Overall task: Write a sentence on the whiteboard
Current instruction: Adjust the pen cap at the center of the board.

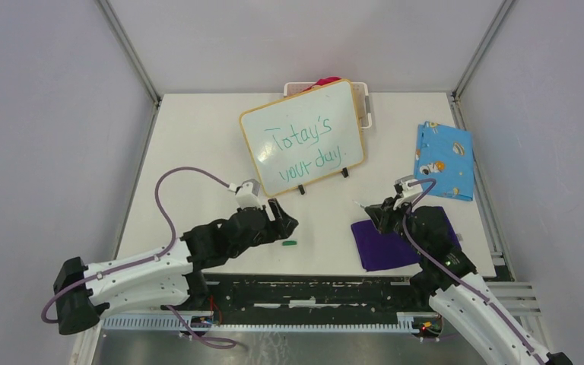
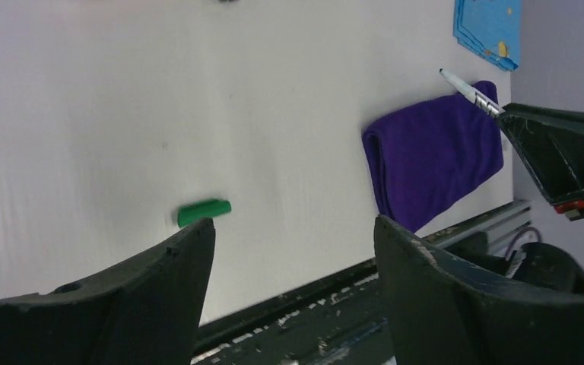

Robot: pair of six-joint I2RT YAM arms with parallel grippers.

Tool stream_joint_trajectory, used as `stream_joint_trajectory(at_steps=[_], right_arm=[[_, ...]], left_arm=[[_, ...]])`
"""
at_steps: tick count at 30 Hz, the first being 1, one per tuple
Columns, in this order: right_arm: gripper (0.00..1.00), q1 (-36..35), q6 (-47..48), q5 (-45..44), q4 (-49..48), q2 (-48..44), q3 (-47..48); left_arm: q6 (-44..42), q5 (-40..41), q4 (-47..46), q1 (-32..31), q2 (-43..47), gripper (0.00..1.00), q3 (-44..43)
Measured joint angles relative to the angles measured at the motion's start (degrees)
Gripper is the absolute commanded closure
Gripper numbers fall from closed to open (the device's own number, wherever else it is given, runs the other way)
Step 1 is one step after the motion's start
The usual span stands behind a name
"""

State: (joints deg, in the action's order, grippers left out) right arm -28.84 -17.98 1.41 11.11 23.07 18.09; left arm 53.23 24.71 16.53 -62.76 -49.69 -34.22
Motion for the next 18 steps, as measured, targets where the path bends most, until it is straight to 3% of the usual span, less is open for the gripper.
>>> stream_joint_trajectory(at_steps=[3,5,9,15,18], right_arm=[[1.00,0.0,-1.1,1.6,-0.3,0.5,-0.8],[1.00,0.0,-1.5,2.5,-0.4,0.6,-0.8],[1.00,-0.1,-1.7,2.9,-0.2,0.6,-0.7],[1.00,-0.5,-1.7,2.9,0.5,-0.5,0.1],[1.00,-0.7,-1.7,2.6,0.6,-1.0,0.6]], left_arm=[[13.5,-1.5,2.3,-0.2,-1.6,0.23,1.5],[21.0,-1.7,5.2,-0.9,-5.3,0.29,0.4],[32.0,-0.6,15.4,-3.1,-17.2,0.42,-9.1],[39.8,-0.9,19.2,-4.6,-24.3,0.77,-13.2],[41.0,-1.1,20.3,-4.6,-24.9,0.89,-11.9]])
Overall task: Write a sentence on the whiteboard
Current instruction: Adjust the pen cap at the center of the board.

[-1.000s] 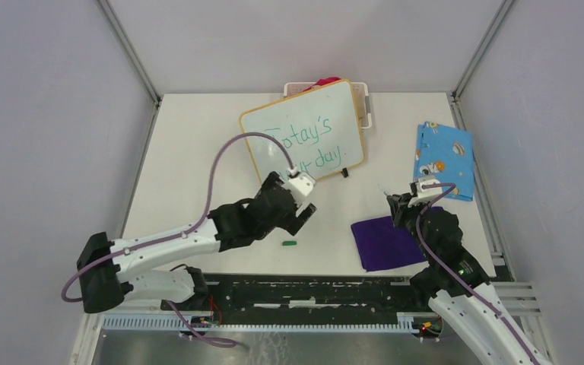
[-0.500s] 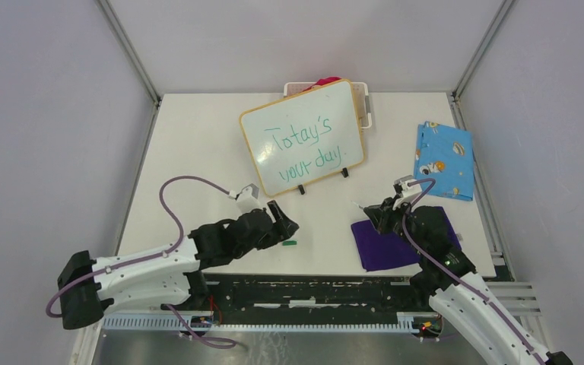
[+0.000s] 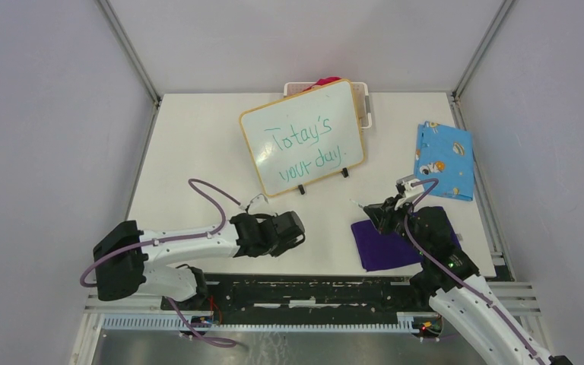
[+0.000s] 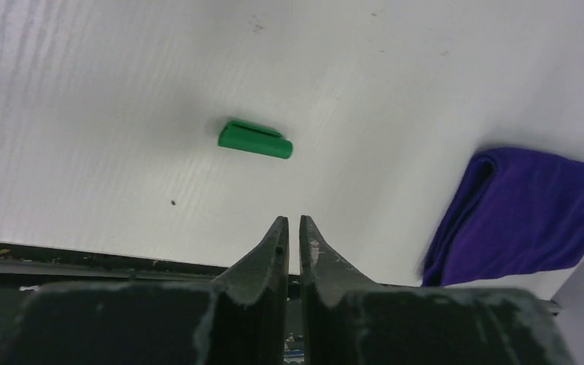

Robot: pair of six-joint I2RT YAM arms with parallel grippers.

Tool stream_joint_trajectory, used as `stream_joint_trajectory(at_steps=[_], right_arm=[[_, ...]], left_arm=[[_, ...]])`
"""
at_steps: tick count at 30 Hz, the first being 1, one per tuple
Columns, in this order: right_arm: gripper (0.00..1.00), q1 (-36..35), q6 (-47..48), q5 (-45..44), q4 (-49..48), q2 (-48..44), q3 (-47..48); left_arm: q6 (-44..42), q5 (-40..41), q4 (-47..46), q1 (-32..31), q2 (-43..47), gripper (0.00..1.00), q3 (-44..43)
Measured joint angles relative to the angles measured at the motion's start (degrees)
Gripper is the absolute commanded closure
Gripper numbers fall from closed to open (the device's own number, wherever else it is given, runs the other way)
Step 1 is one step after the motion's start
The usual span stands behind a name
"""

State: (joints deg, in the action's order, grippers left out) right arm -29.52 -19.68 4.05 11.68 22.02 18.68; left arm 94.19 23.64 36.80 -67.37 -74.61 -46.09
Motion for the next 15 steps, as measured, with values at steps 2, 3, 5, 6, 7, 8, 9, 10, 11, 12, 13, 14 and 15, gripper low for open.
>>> stream_joint_trajectory(at_steps=[2,3,5,6,7,8,9,10,11,12,13,14,15], right_arm=[[1.00,0.0,0.0,-0.1,0.0,-0.1,0.0],[1.00,0.0,0.0,-0.2,0.0,-0.2,0.0],[1.00,0.0,0.0,-0.2,0.0,-0.3,0.0],[1.00,0.0,0.0,-0.2,0.1,-0.3,0.0],[1.00,0.0,0.0,-0.2,0.1,-0.3,0.0],[1.00,0.0,0.0,-0.2,0.0,-0.3,0.0],[1.00,0.0,0.0,-0.3,0.0,-0.3,0.0],[1.00,0.0,0.0,-0.4,0.1,-0.3,0.0],[1.00,0.0,0.0,-0.5,0.1,-0.3,0.0],[1.00,0.0,0.0,-0.6,0.1,-0.3,0.0],[1.00,0.0,0.0,-0.7,0.1,-0.3,0.0],[1.00,0.0,0.0,-0.7,0.2,-0.3,0.0],[1.00,0.0,0.1,-0.9,0.2,-0.3,0.0]], left_arm=[[0.6,-0.2,0.5,0.0,0.0,0.96,1.0],[0.8,-0.2,0.7,0.0,-0.1,0.98,1.6],[0.8,-0.3,0.9,0.0,-0.7,0.98,2.4],[0.8,-0.4,0.9,0.0,-1.4,0.98,2.5],[0.8,-0.6,0.8,0.0,-2.3,0.98,2.6],[0.8,-0.8,0.8,0.0,-3.0,0.98,2.6],[0.8,-1.2,0.7,0.0,-3.9,0.98,2.6],[0.8,-1.5,0.7,0.0,-4.9,0.98,2.6],[0.7,-1.7,0.5,0.1,-5.7,0.98,2.6],[0.7,-2.0,0.3,0.2,-6.5,0.98,2.7],[0.7,-2.4,0.0,0.7,-7.3,0.98,2.9],[0.6,-2.8,-0.2,1.0,-7.9,0.98,3.0],[0.2,-3.1,-0.3,1.6,-8.5,0.98,3.2]])
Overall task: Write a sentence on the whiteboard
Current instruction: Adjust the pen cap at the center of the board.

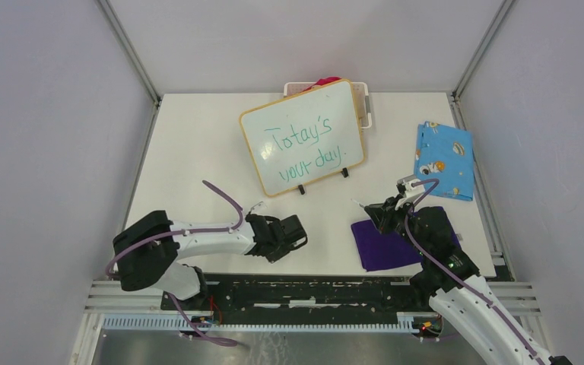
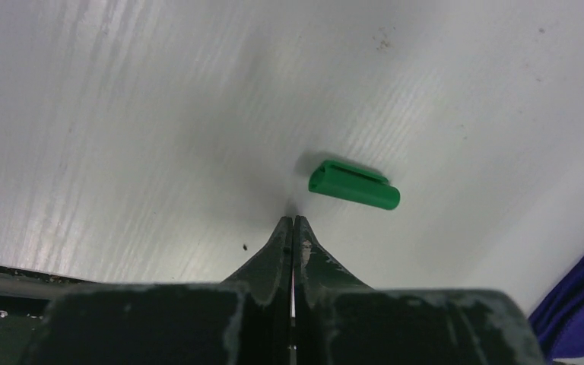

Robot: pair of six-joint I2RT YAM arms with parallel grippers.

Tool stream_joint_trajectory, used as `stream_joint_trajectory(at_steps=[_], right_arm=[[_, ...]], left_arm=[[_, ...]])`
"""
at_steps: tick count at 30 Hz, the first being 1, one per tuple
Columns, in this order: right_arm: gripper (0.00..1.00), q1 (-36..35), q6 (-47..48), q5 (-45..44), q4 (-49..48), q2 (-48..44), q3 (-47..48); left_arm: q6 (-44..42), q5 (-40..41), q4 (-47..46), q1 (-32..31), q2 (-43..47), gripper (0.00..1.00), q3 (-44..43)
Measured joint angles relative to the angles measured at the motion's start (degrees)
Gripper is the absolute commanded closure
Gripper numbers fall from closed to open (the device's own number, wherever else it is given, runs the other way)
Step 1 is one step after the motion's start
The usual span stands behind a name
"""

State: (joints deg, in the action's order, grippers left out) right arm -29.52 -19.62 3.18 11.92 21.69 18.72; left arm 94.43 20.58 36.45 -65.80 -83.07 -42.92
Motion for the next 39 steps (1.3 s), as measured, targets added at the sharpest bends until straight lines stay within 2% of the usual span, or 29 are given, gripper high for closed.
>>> stream_joint_trajectory(at_steps=[9,17,19,24,26,32,39], right_arm=[[1.00,0.0,0.6,-1.0,0.8,-0.3,0.0],[1.00,-0.1,1.8,-1.9,1.7,-0.3,0.0],[1.00,-0.1,2.0,-2.3,2.0,-0.3,0.0],[1.00,-0.1,2.6,-3.3,2.8,-0.3,0.1],[1.00,-0.2,2.8,-3.5,3.1,-0.3,0.3],[1.00,-0.5,3.0,-3.7,2.8,-0.4,0.7],[1.00,-0.5,3.7,-4.9,4.3,-2.0,1.6]], left_arm=[[-6.2,-1.5,-1.4,5.9,-2.5,0.97,-1.5],[-14.3,-1.5,-1.6,8.4,-7.3,0.87,-6.4],[-16.6,-1.4,-1.6,8.6,-9.1,0.80,-8.4],[-19.3,-0.5,0.3,8.6,-9.3,0.47,-9.7],[-20.0,0.4,2.1,8.6,-7.5,0.40,-9.5],[-24.2,1.7,4.4,8.5,0.3,0.38,-10.2],[-31.0,1.5,4.4,6.4,-5.9,0.44,-16.4]])
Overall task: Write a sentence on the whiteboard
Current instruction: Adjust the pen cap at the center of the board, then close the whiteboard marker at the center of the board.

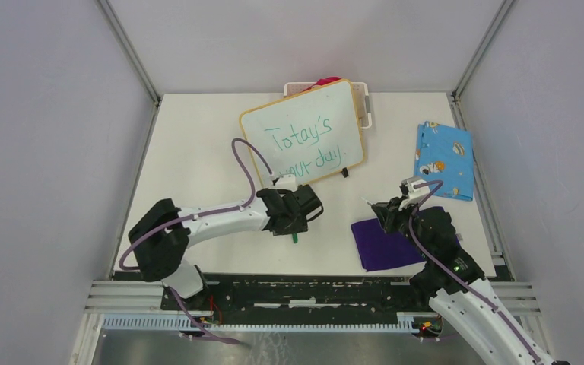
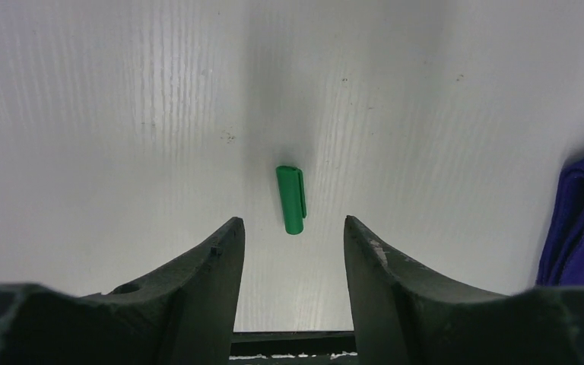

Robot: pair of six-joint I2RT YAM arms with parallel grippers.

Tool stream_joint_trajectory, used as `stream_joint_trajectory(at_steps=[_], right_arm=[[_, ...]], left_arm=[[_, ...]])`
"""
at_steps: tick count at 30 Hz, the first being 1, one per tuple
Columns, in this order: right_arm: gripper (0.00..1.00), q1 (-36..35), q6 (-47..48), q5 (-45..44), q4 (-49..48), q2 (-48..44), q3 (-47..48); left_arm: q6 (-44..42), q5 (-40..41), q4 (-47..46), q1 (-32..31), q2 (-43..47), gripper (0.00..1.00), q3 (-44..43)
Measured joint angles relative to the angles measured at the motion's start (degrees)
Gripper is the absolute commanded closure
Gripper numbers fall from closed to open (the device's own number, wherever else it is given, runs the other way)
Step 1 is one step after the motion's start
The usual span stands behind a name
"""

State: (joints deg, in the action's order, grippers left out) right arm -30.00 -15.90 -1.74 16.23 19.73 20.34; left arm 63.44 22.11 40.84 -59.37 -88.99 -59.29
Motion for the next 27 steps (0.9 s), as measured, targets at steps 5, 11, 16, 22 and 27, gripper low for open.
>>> stream_joint_trajectory(at_steps=[5,11,16,22,27], right_arm=[[1.00,0.0,1.0,-1.4,1.5,-1.3,1.3],[1.00,0.0,1.2,-1.9,2.4,-1.8,1.3],[1.00,0.0,1.4,-2.1,2.5,-2.0,1.3],[1.00,-0.4,1.9,-2.6,2.8,-2.1,1.3],[1.00,-0.6,2.2,-3.1,2.8,-2.3,1.3]], left_arm=[[-0.8,-0.3,0.7,-0.4,-6.9,0.50,-2.4],[-0.4,-0.2,2.6,-0.4,-10.5,0.54,-3.9],[0.2,-0.3,3.5,-0.4,-12.9,0.60,-4.6],[0.5,-0.5,3.6,-0.5,-14.2,0.63,-5.8],[0.6,-1.2,3.4,-0.5,-14.2,0.66,-5.7]])
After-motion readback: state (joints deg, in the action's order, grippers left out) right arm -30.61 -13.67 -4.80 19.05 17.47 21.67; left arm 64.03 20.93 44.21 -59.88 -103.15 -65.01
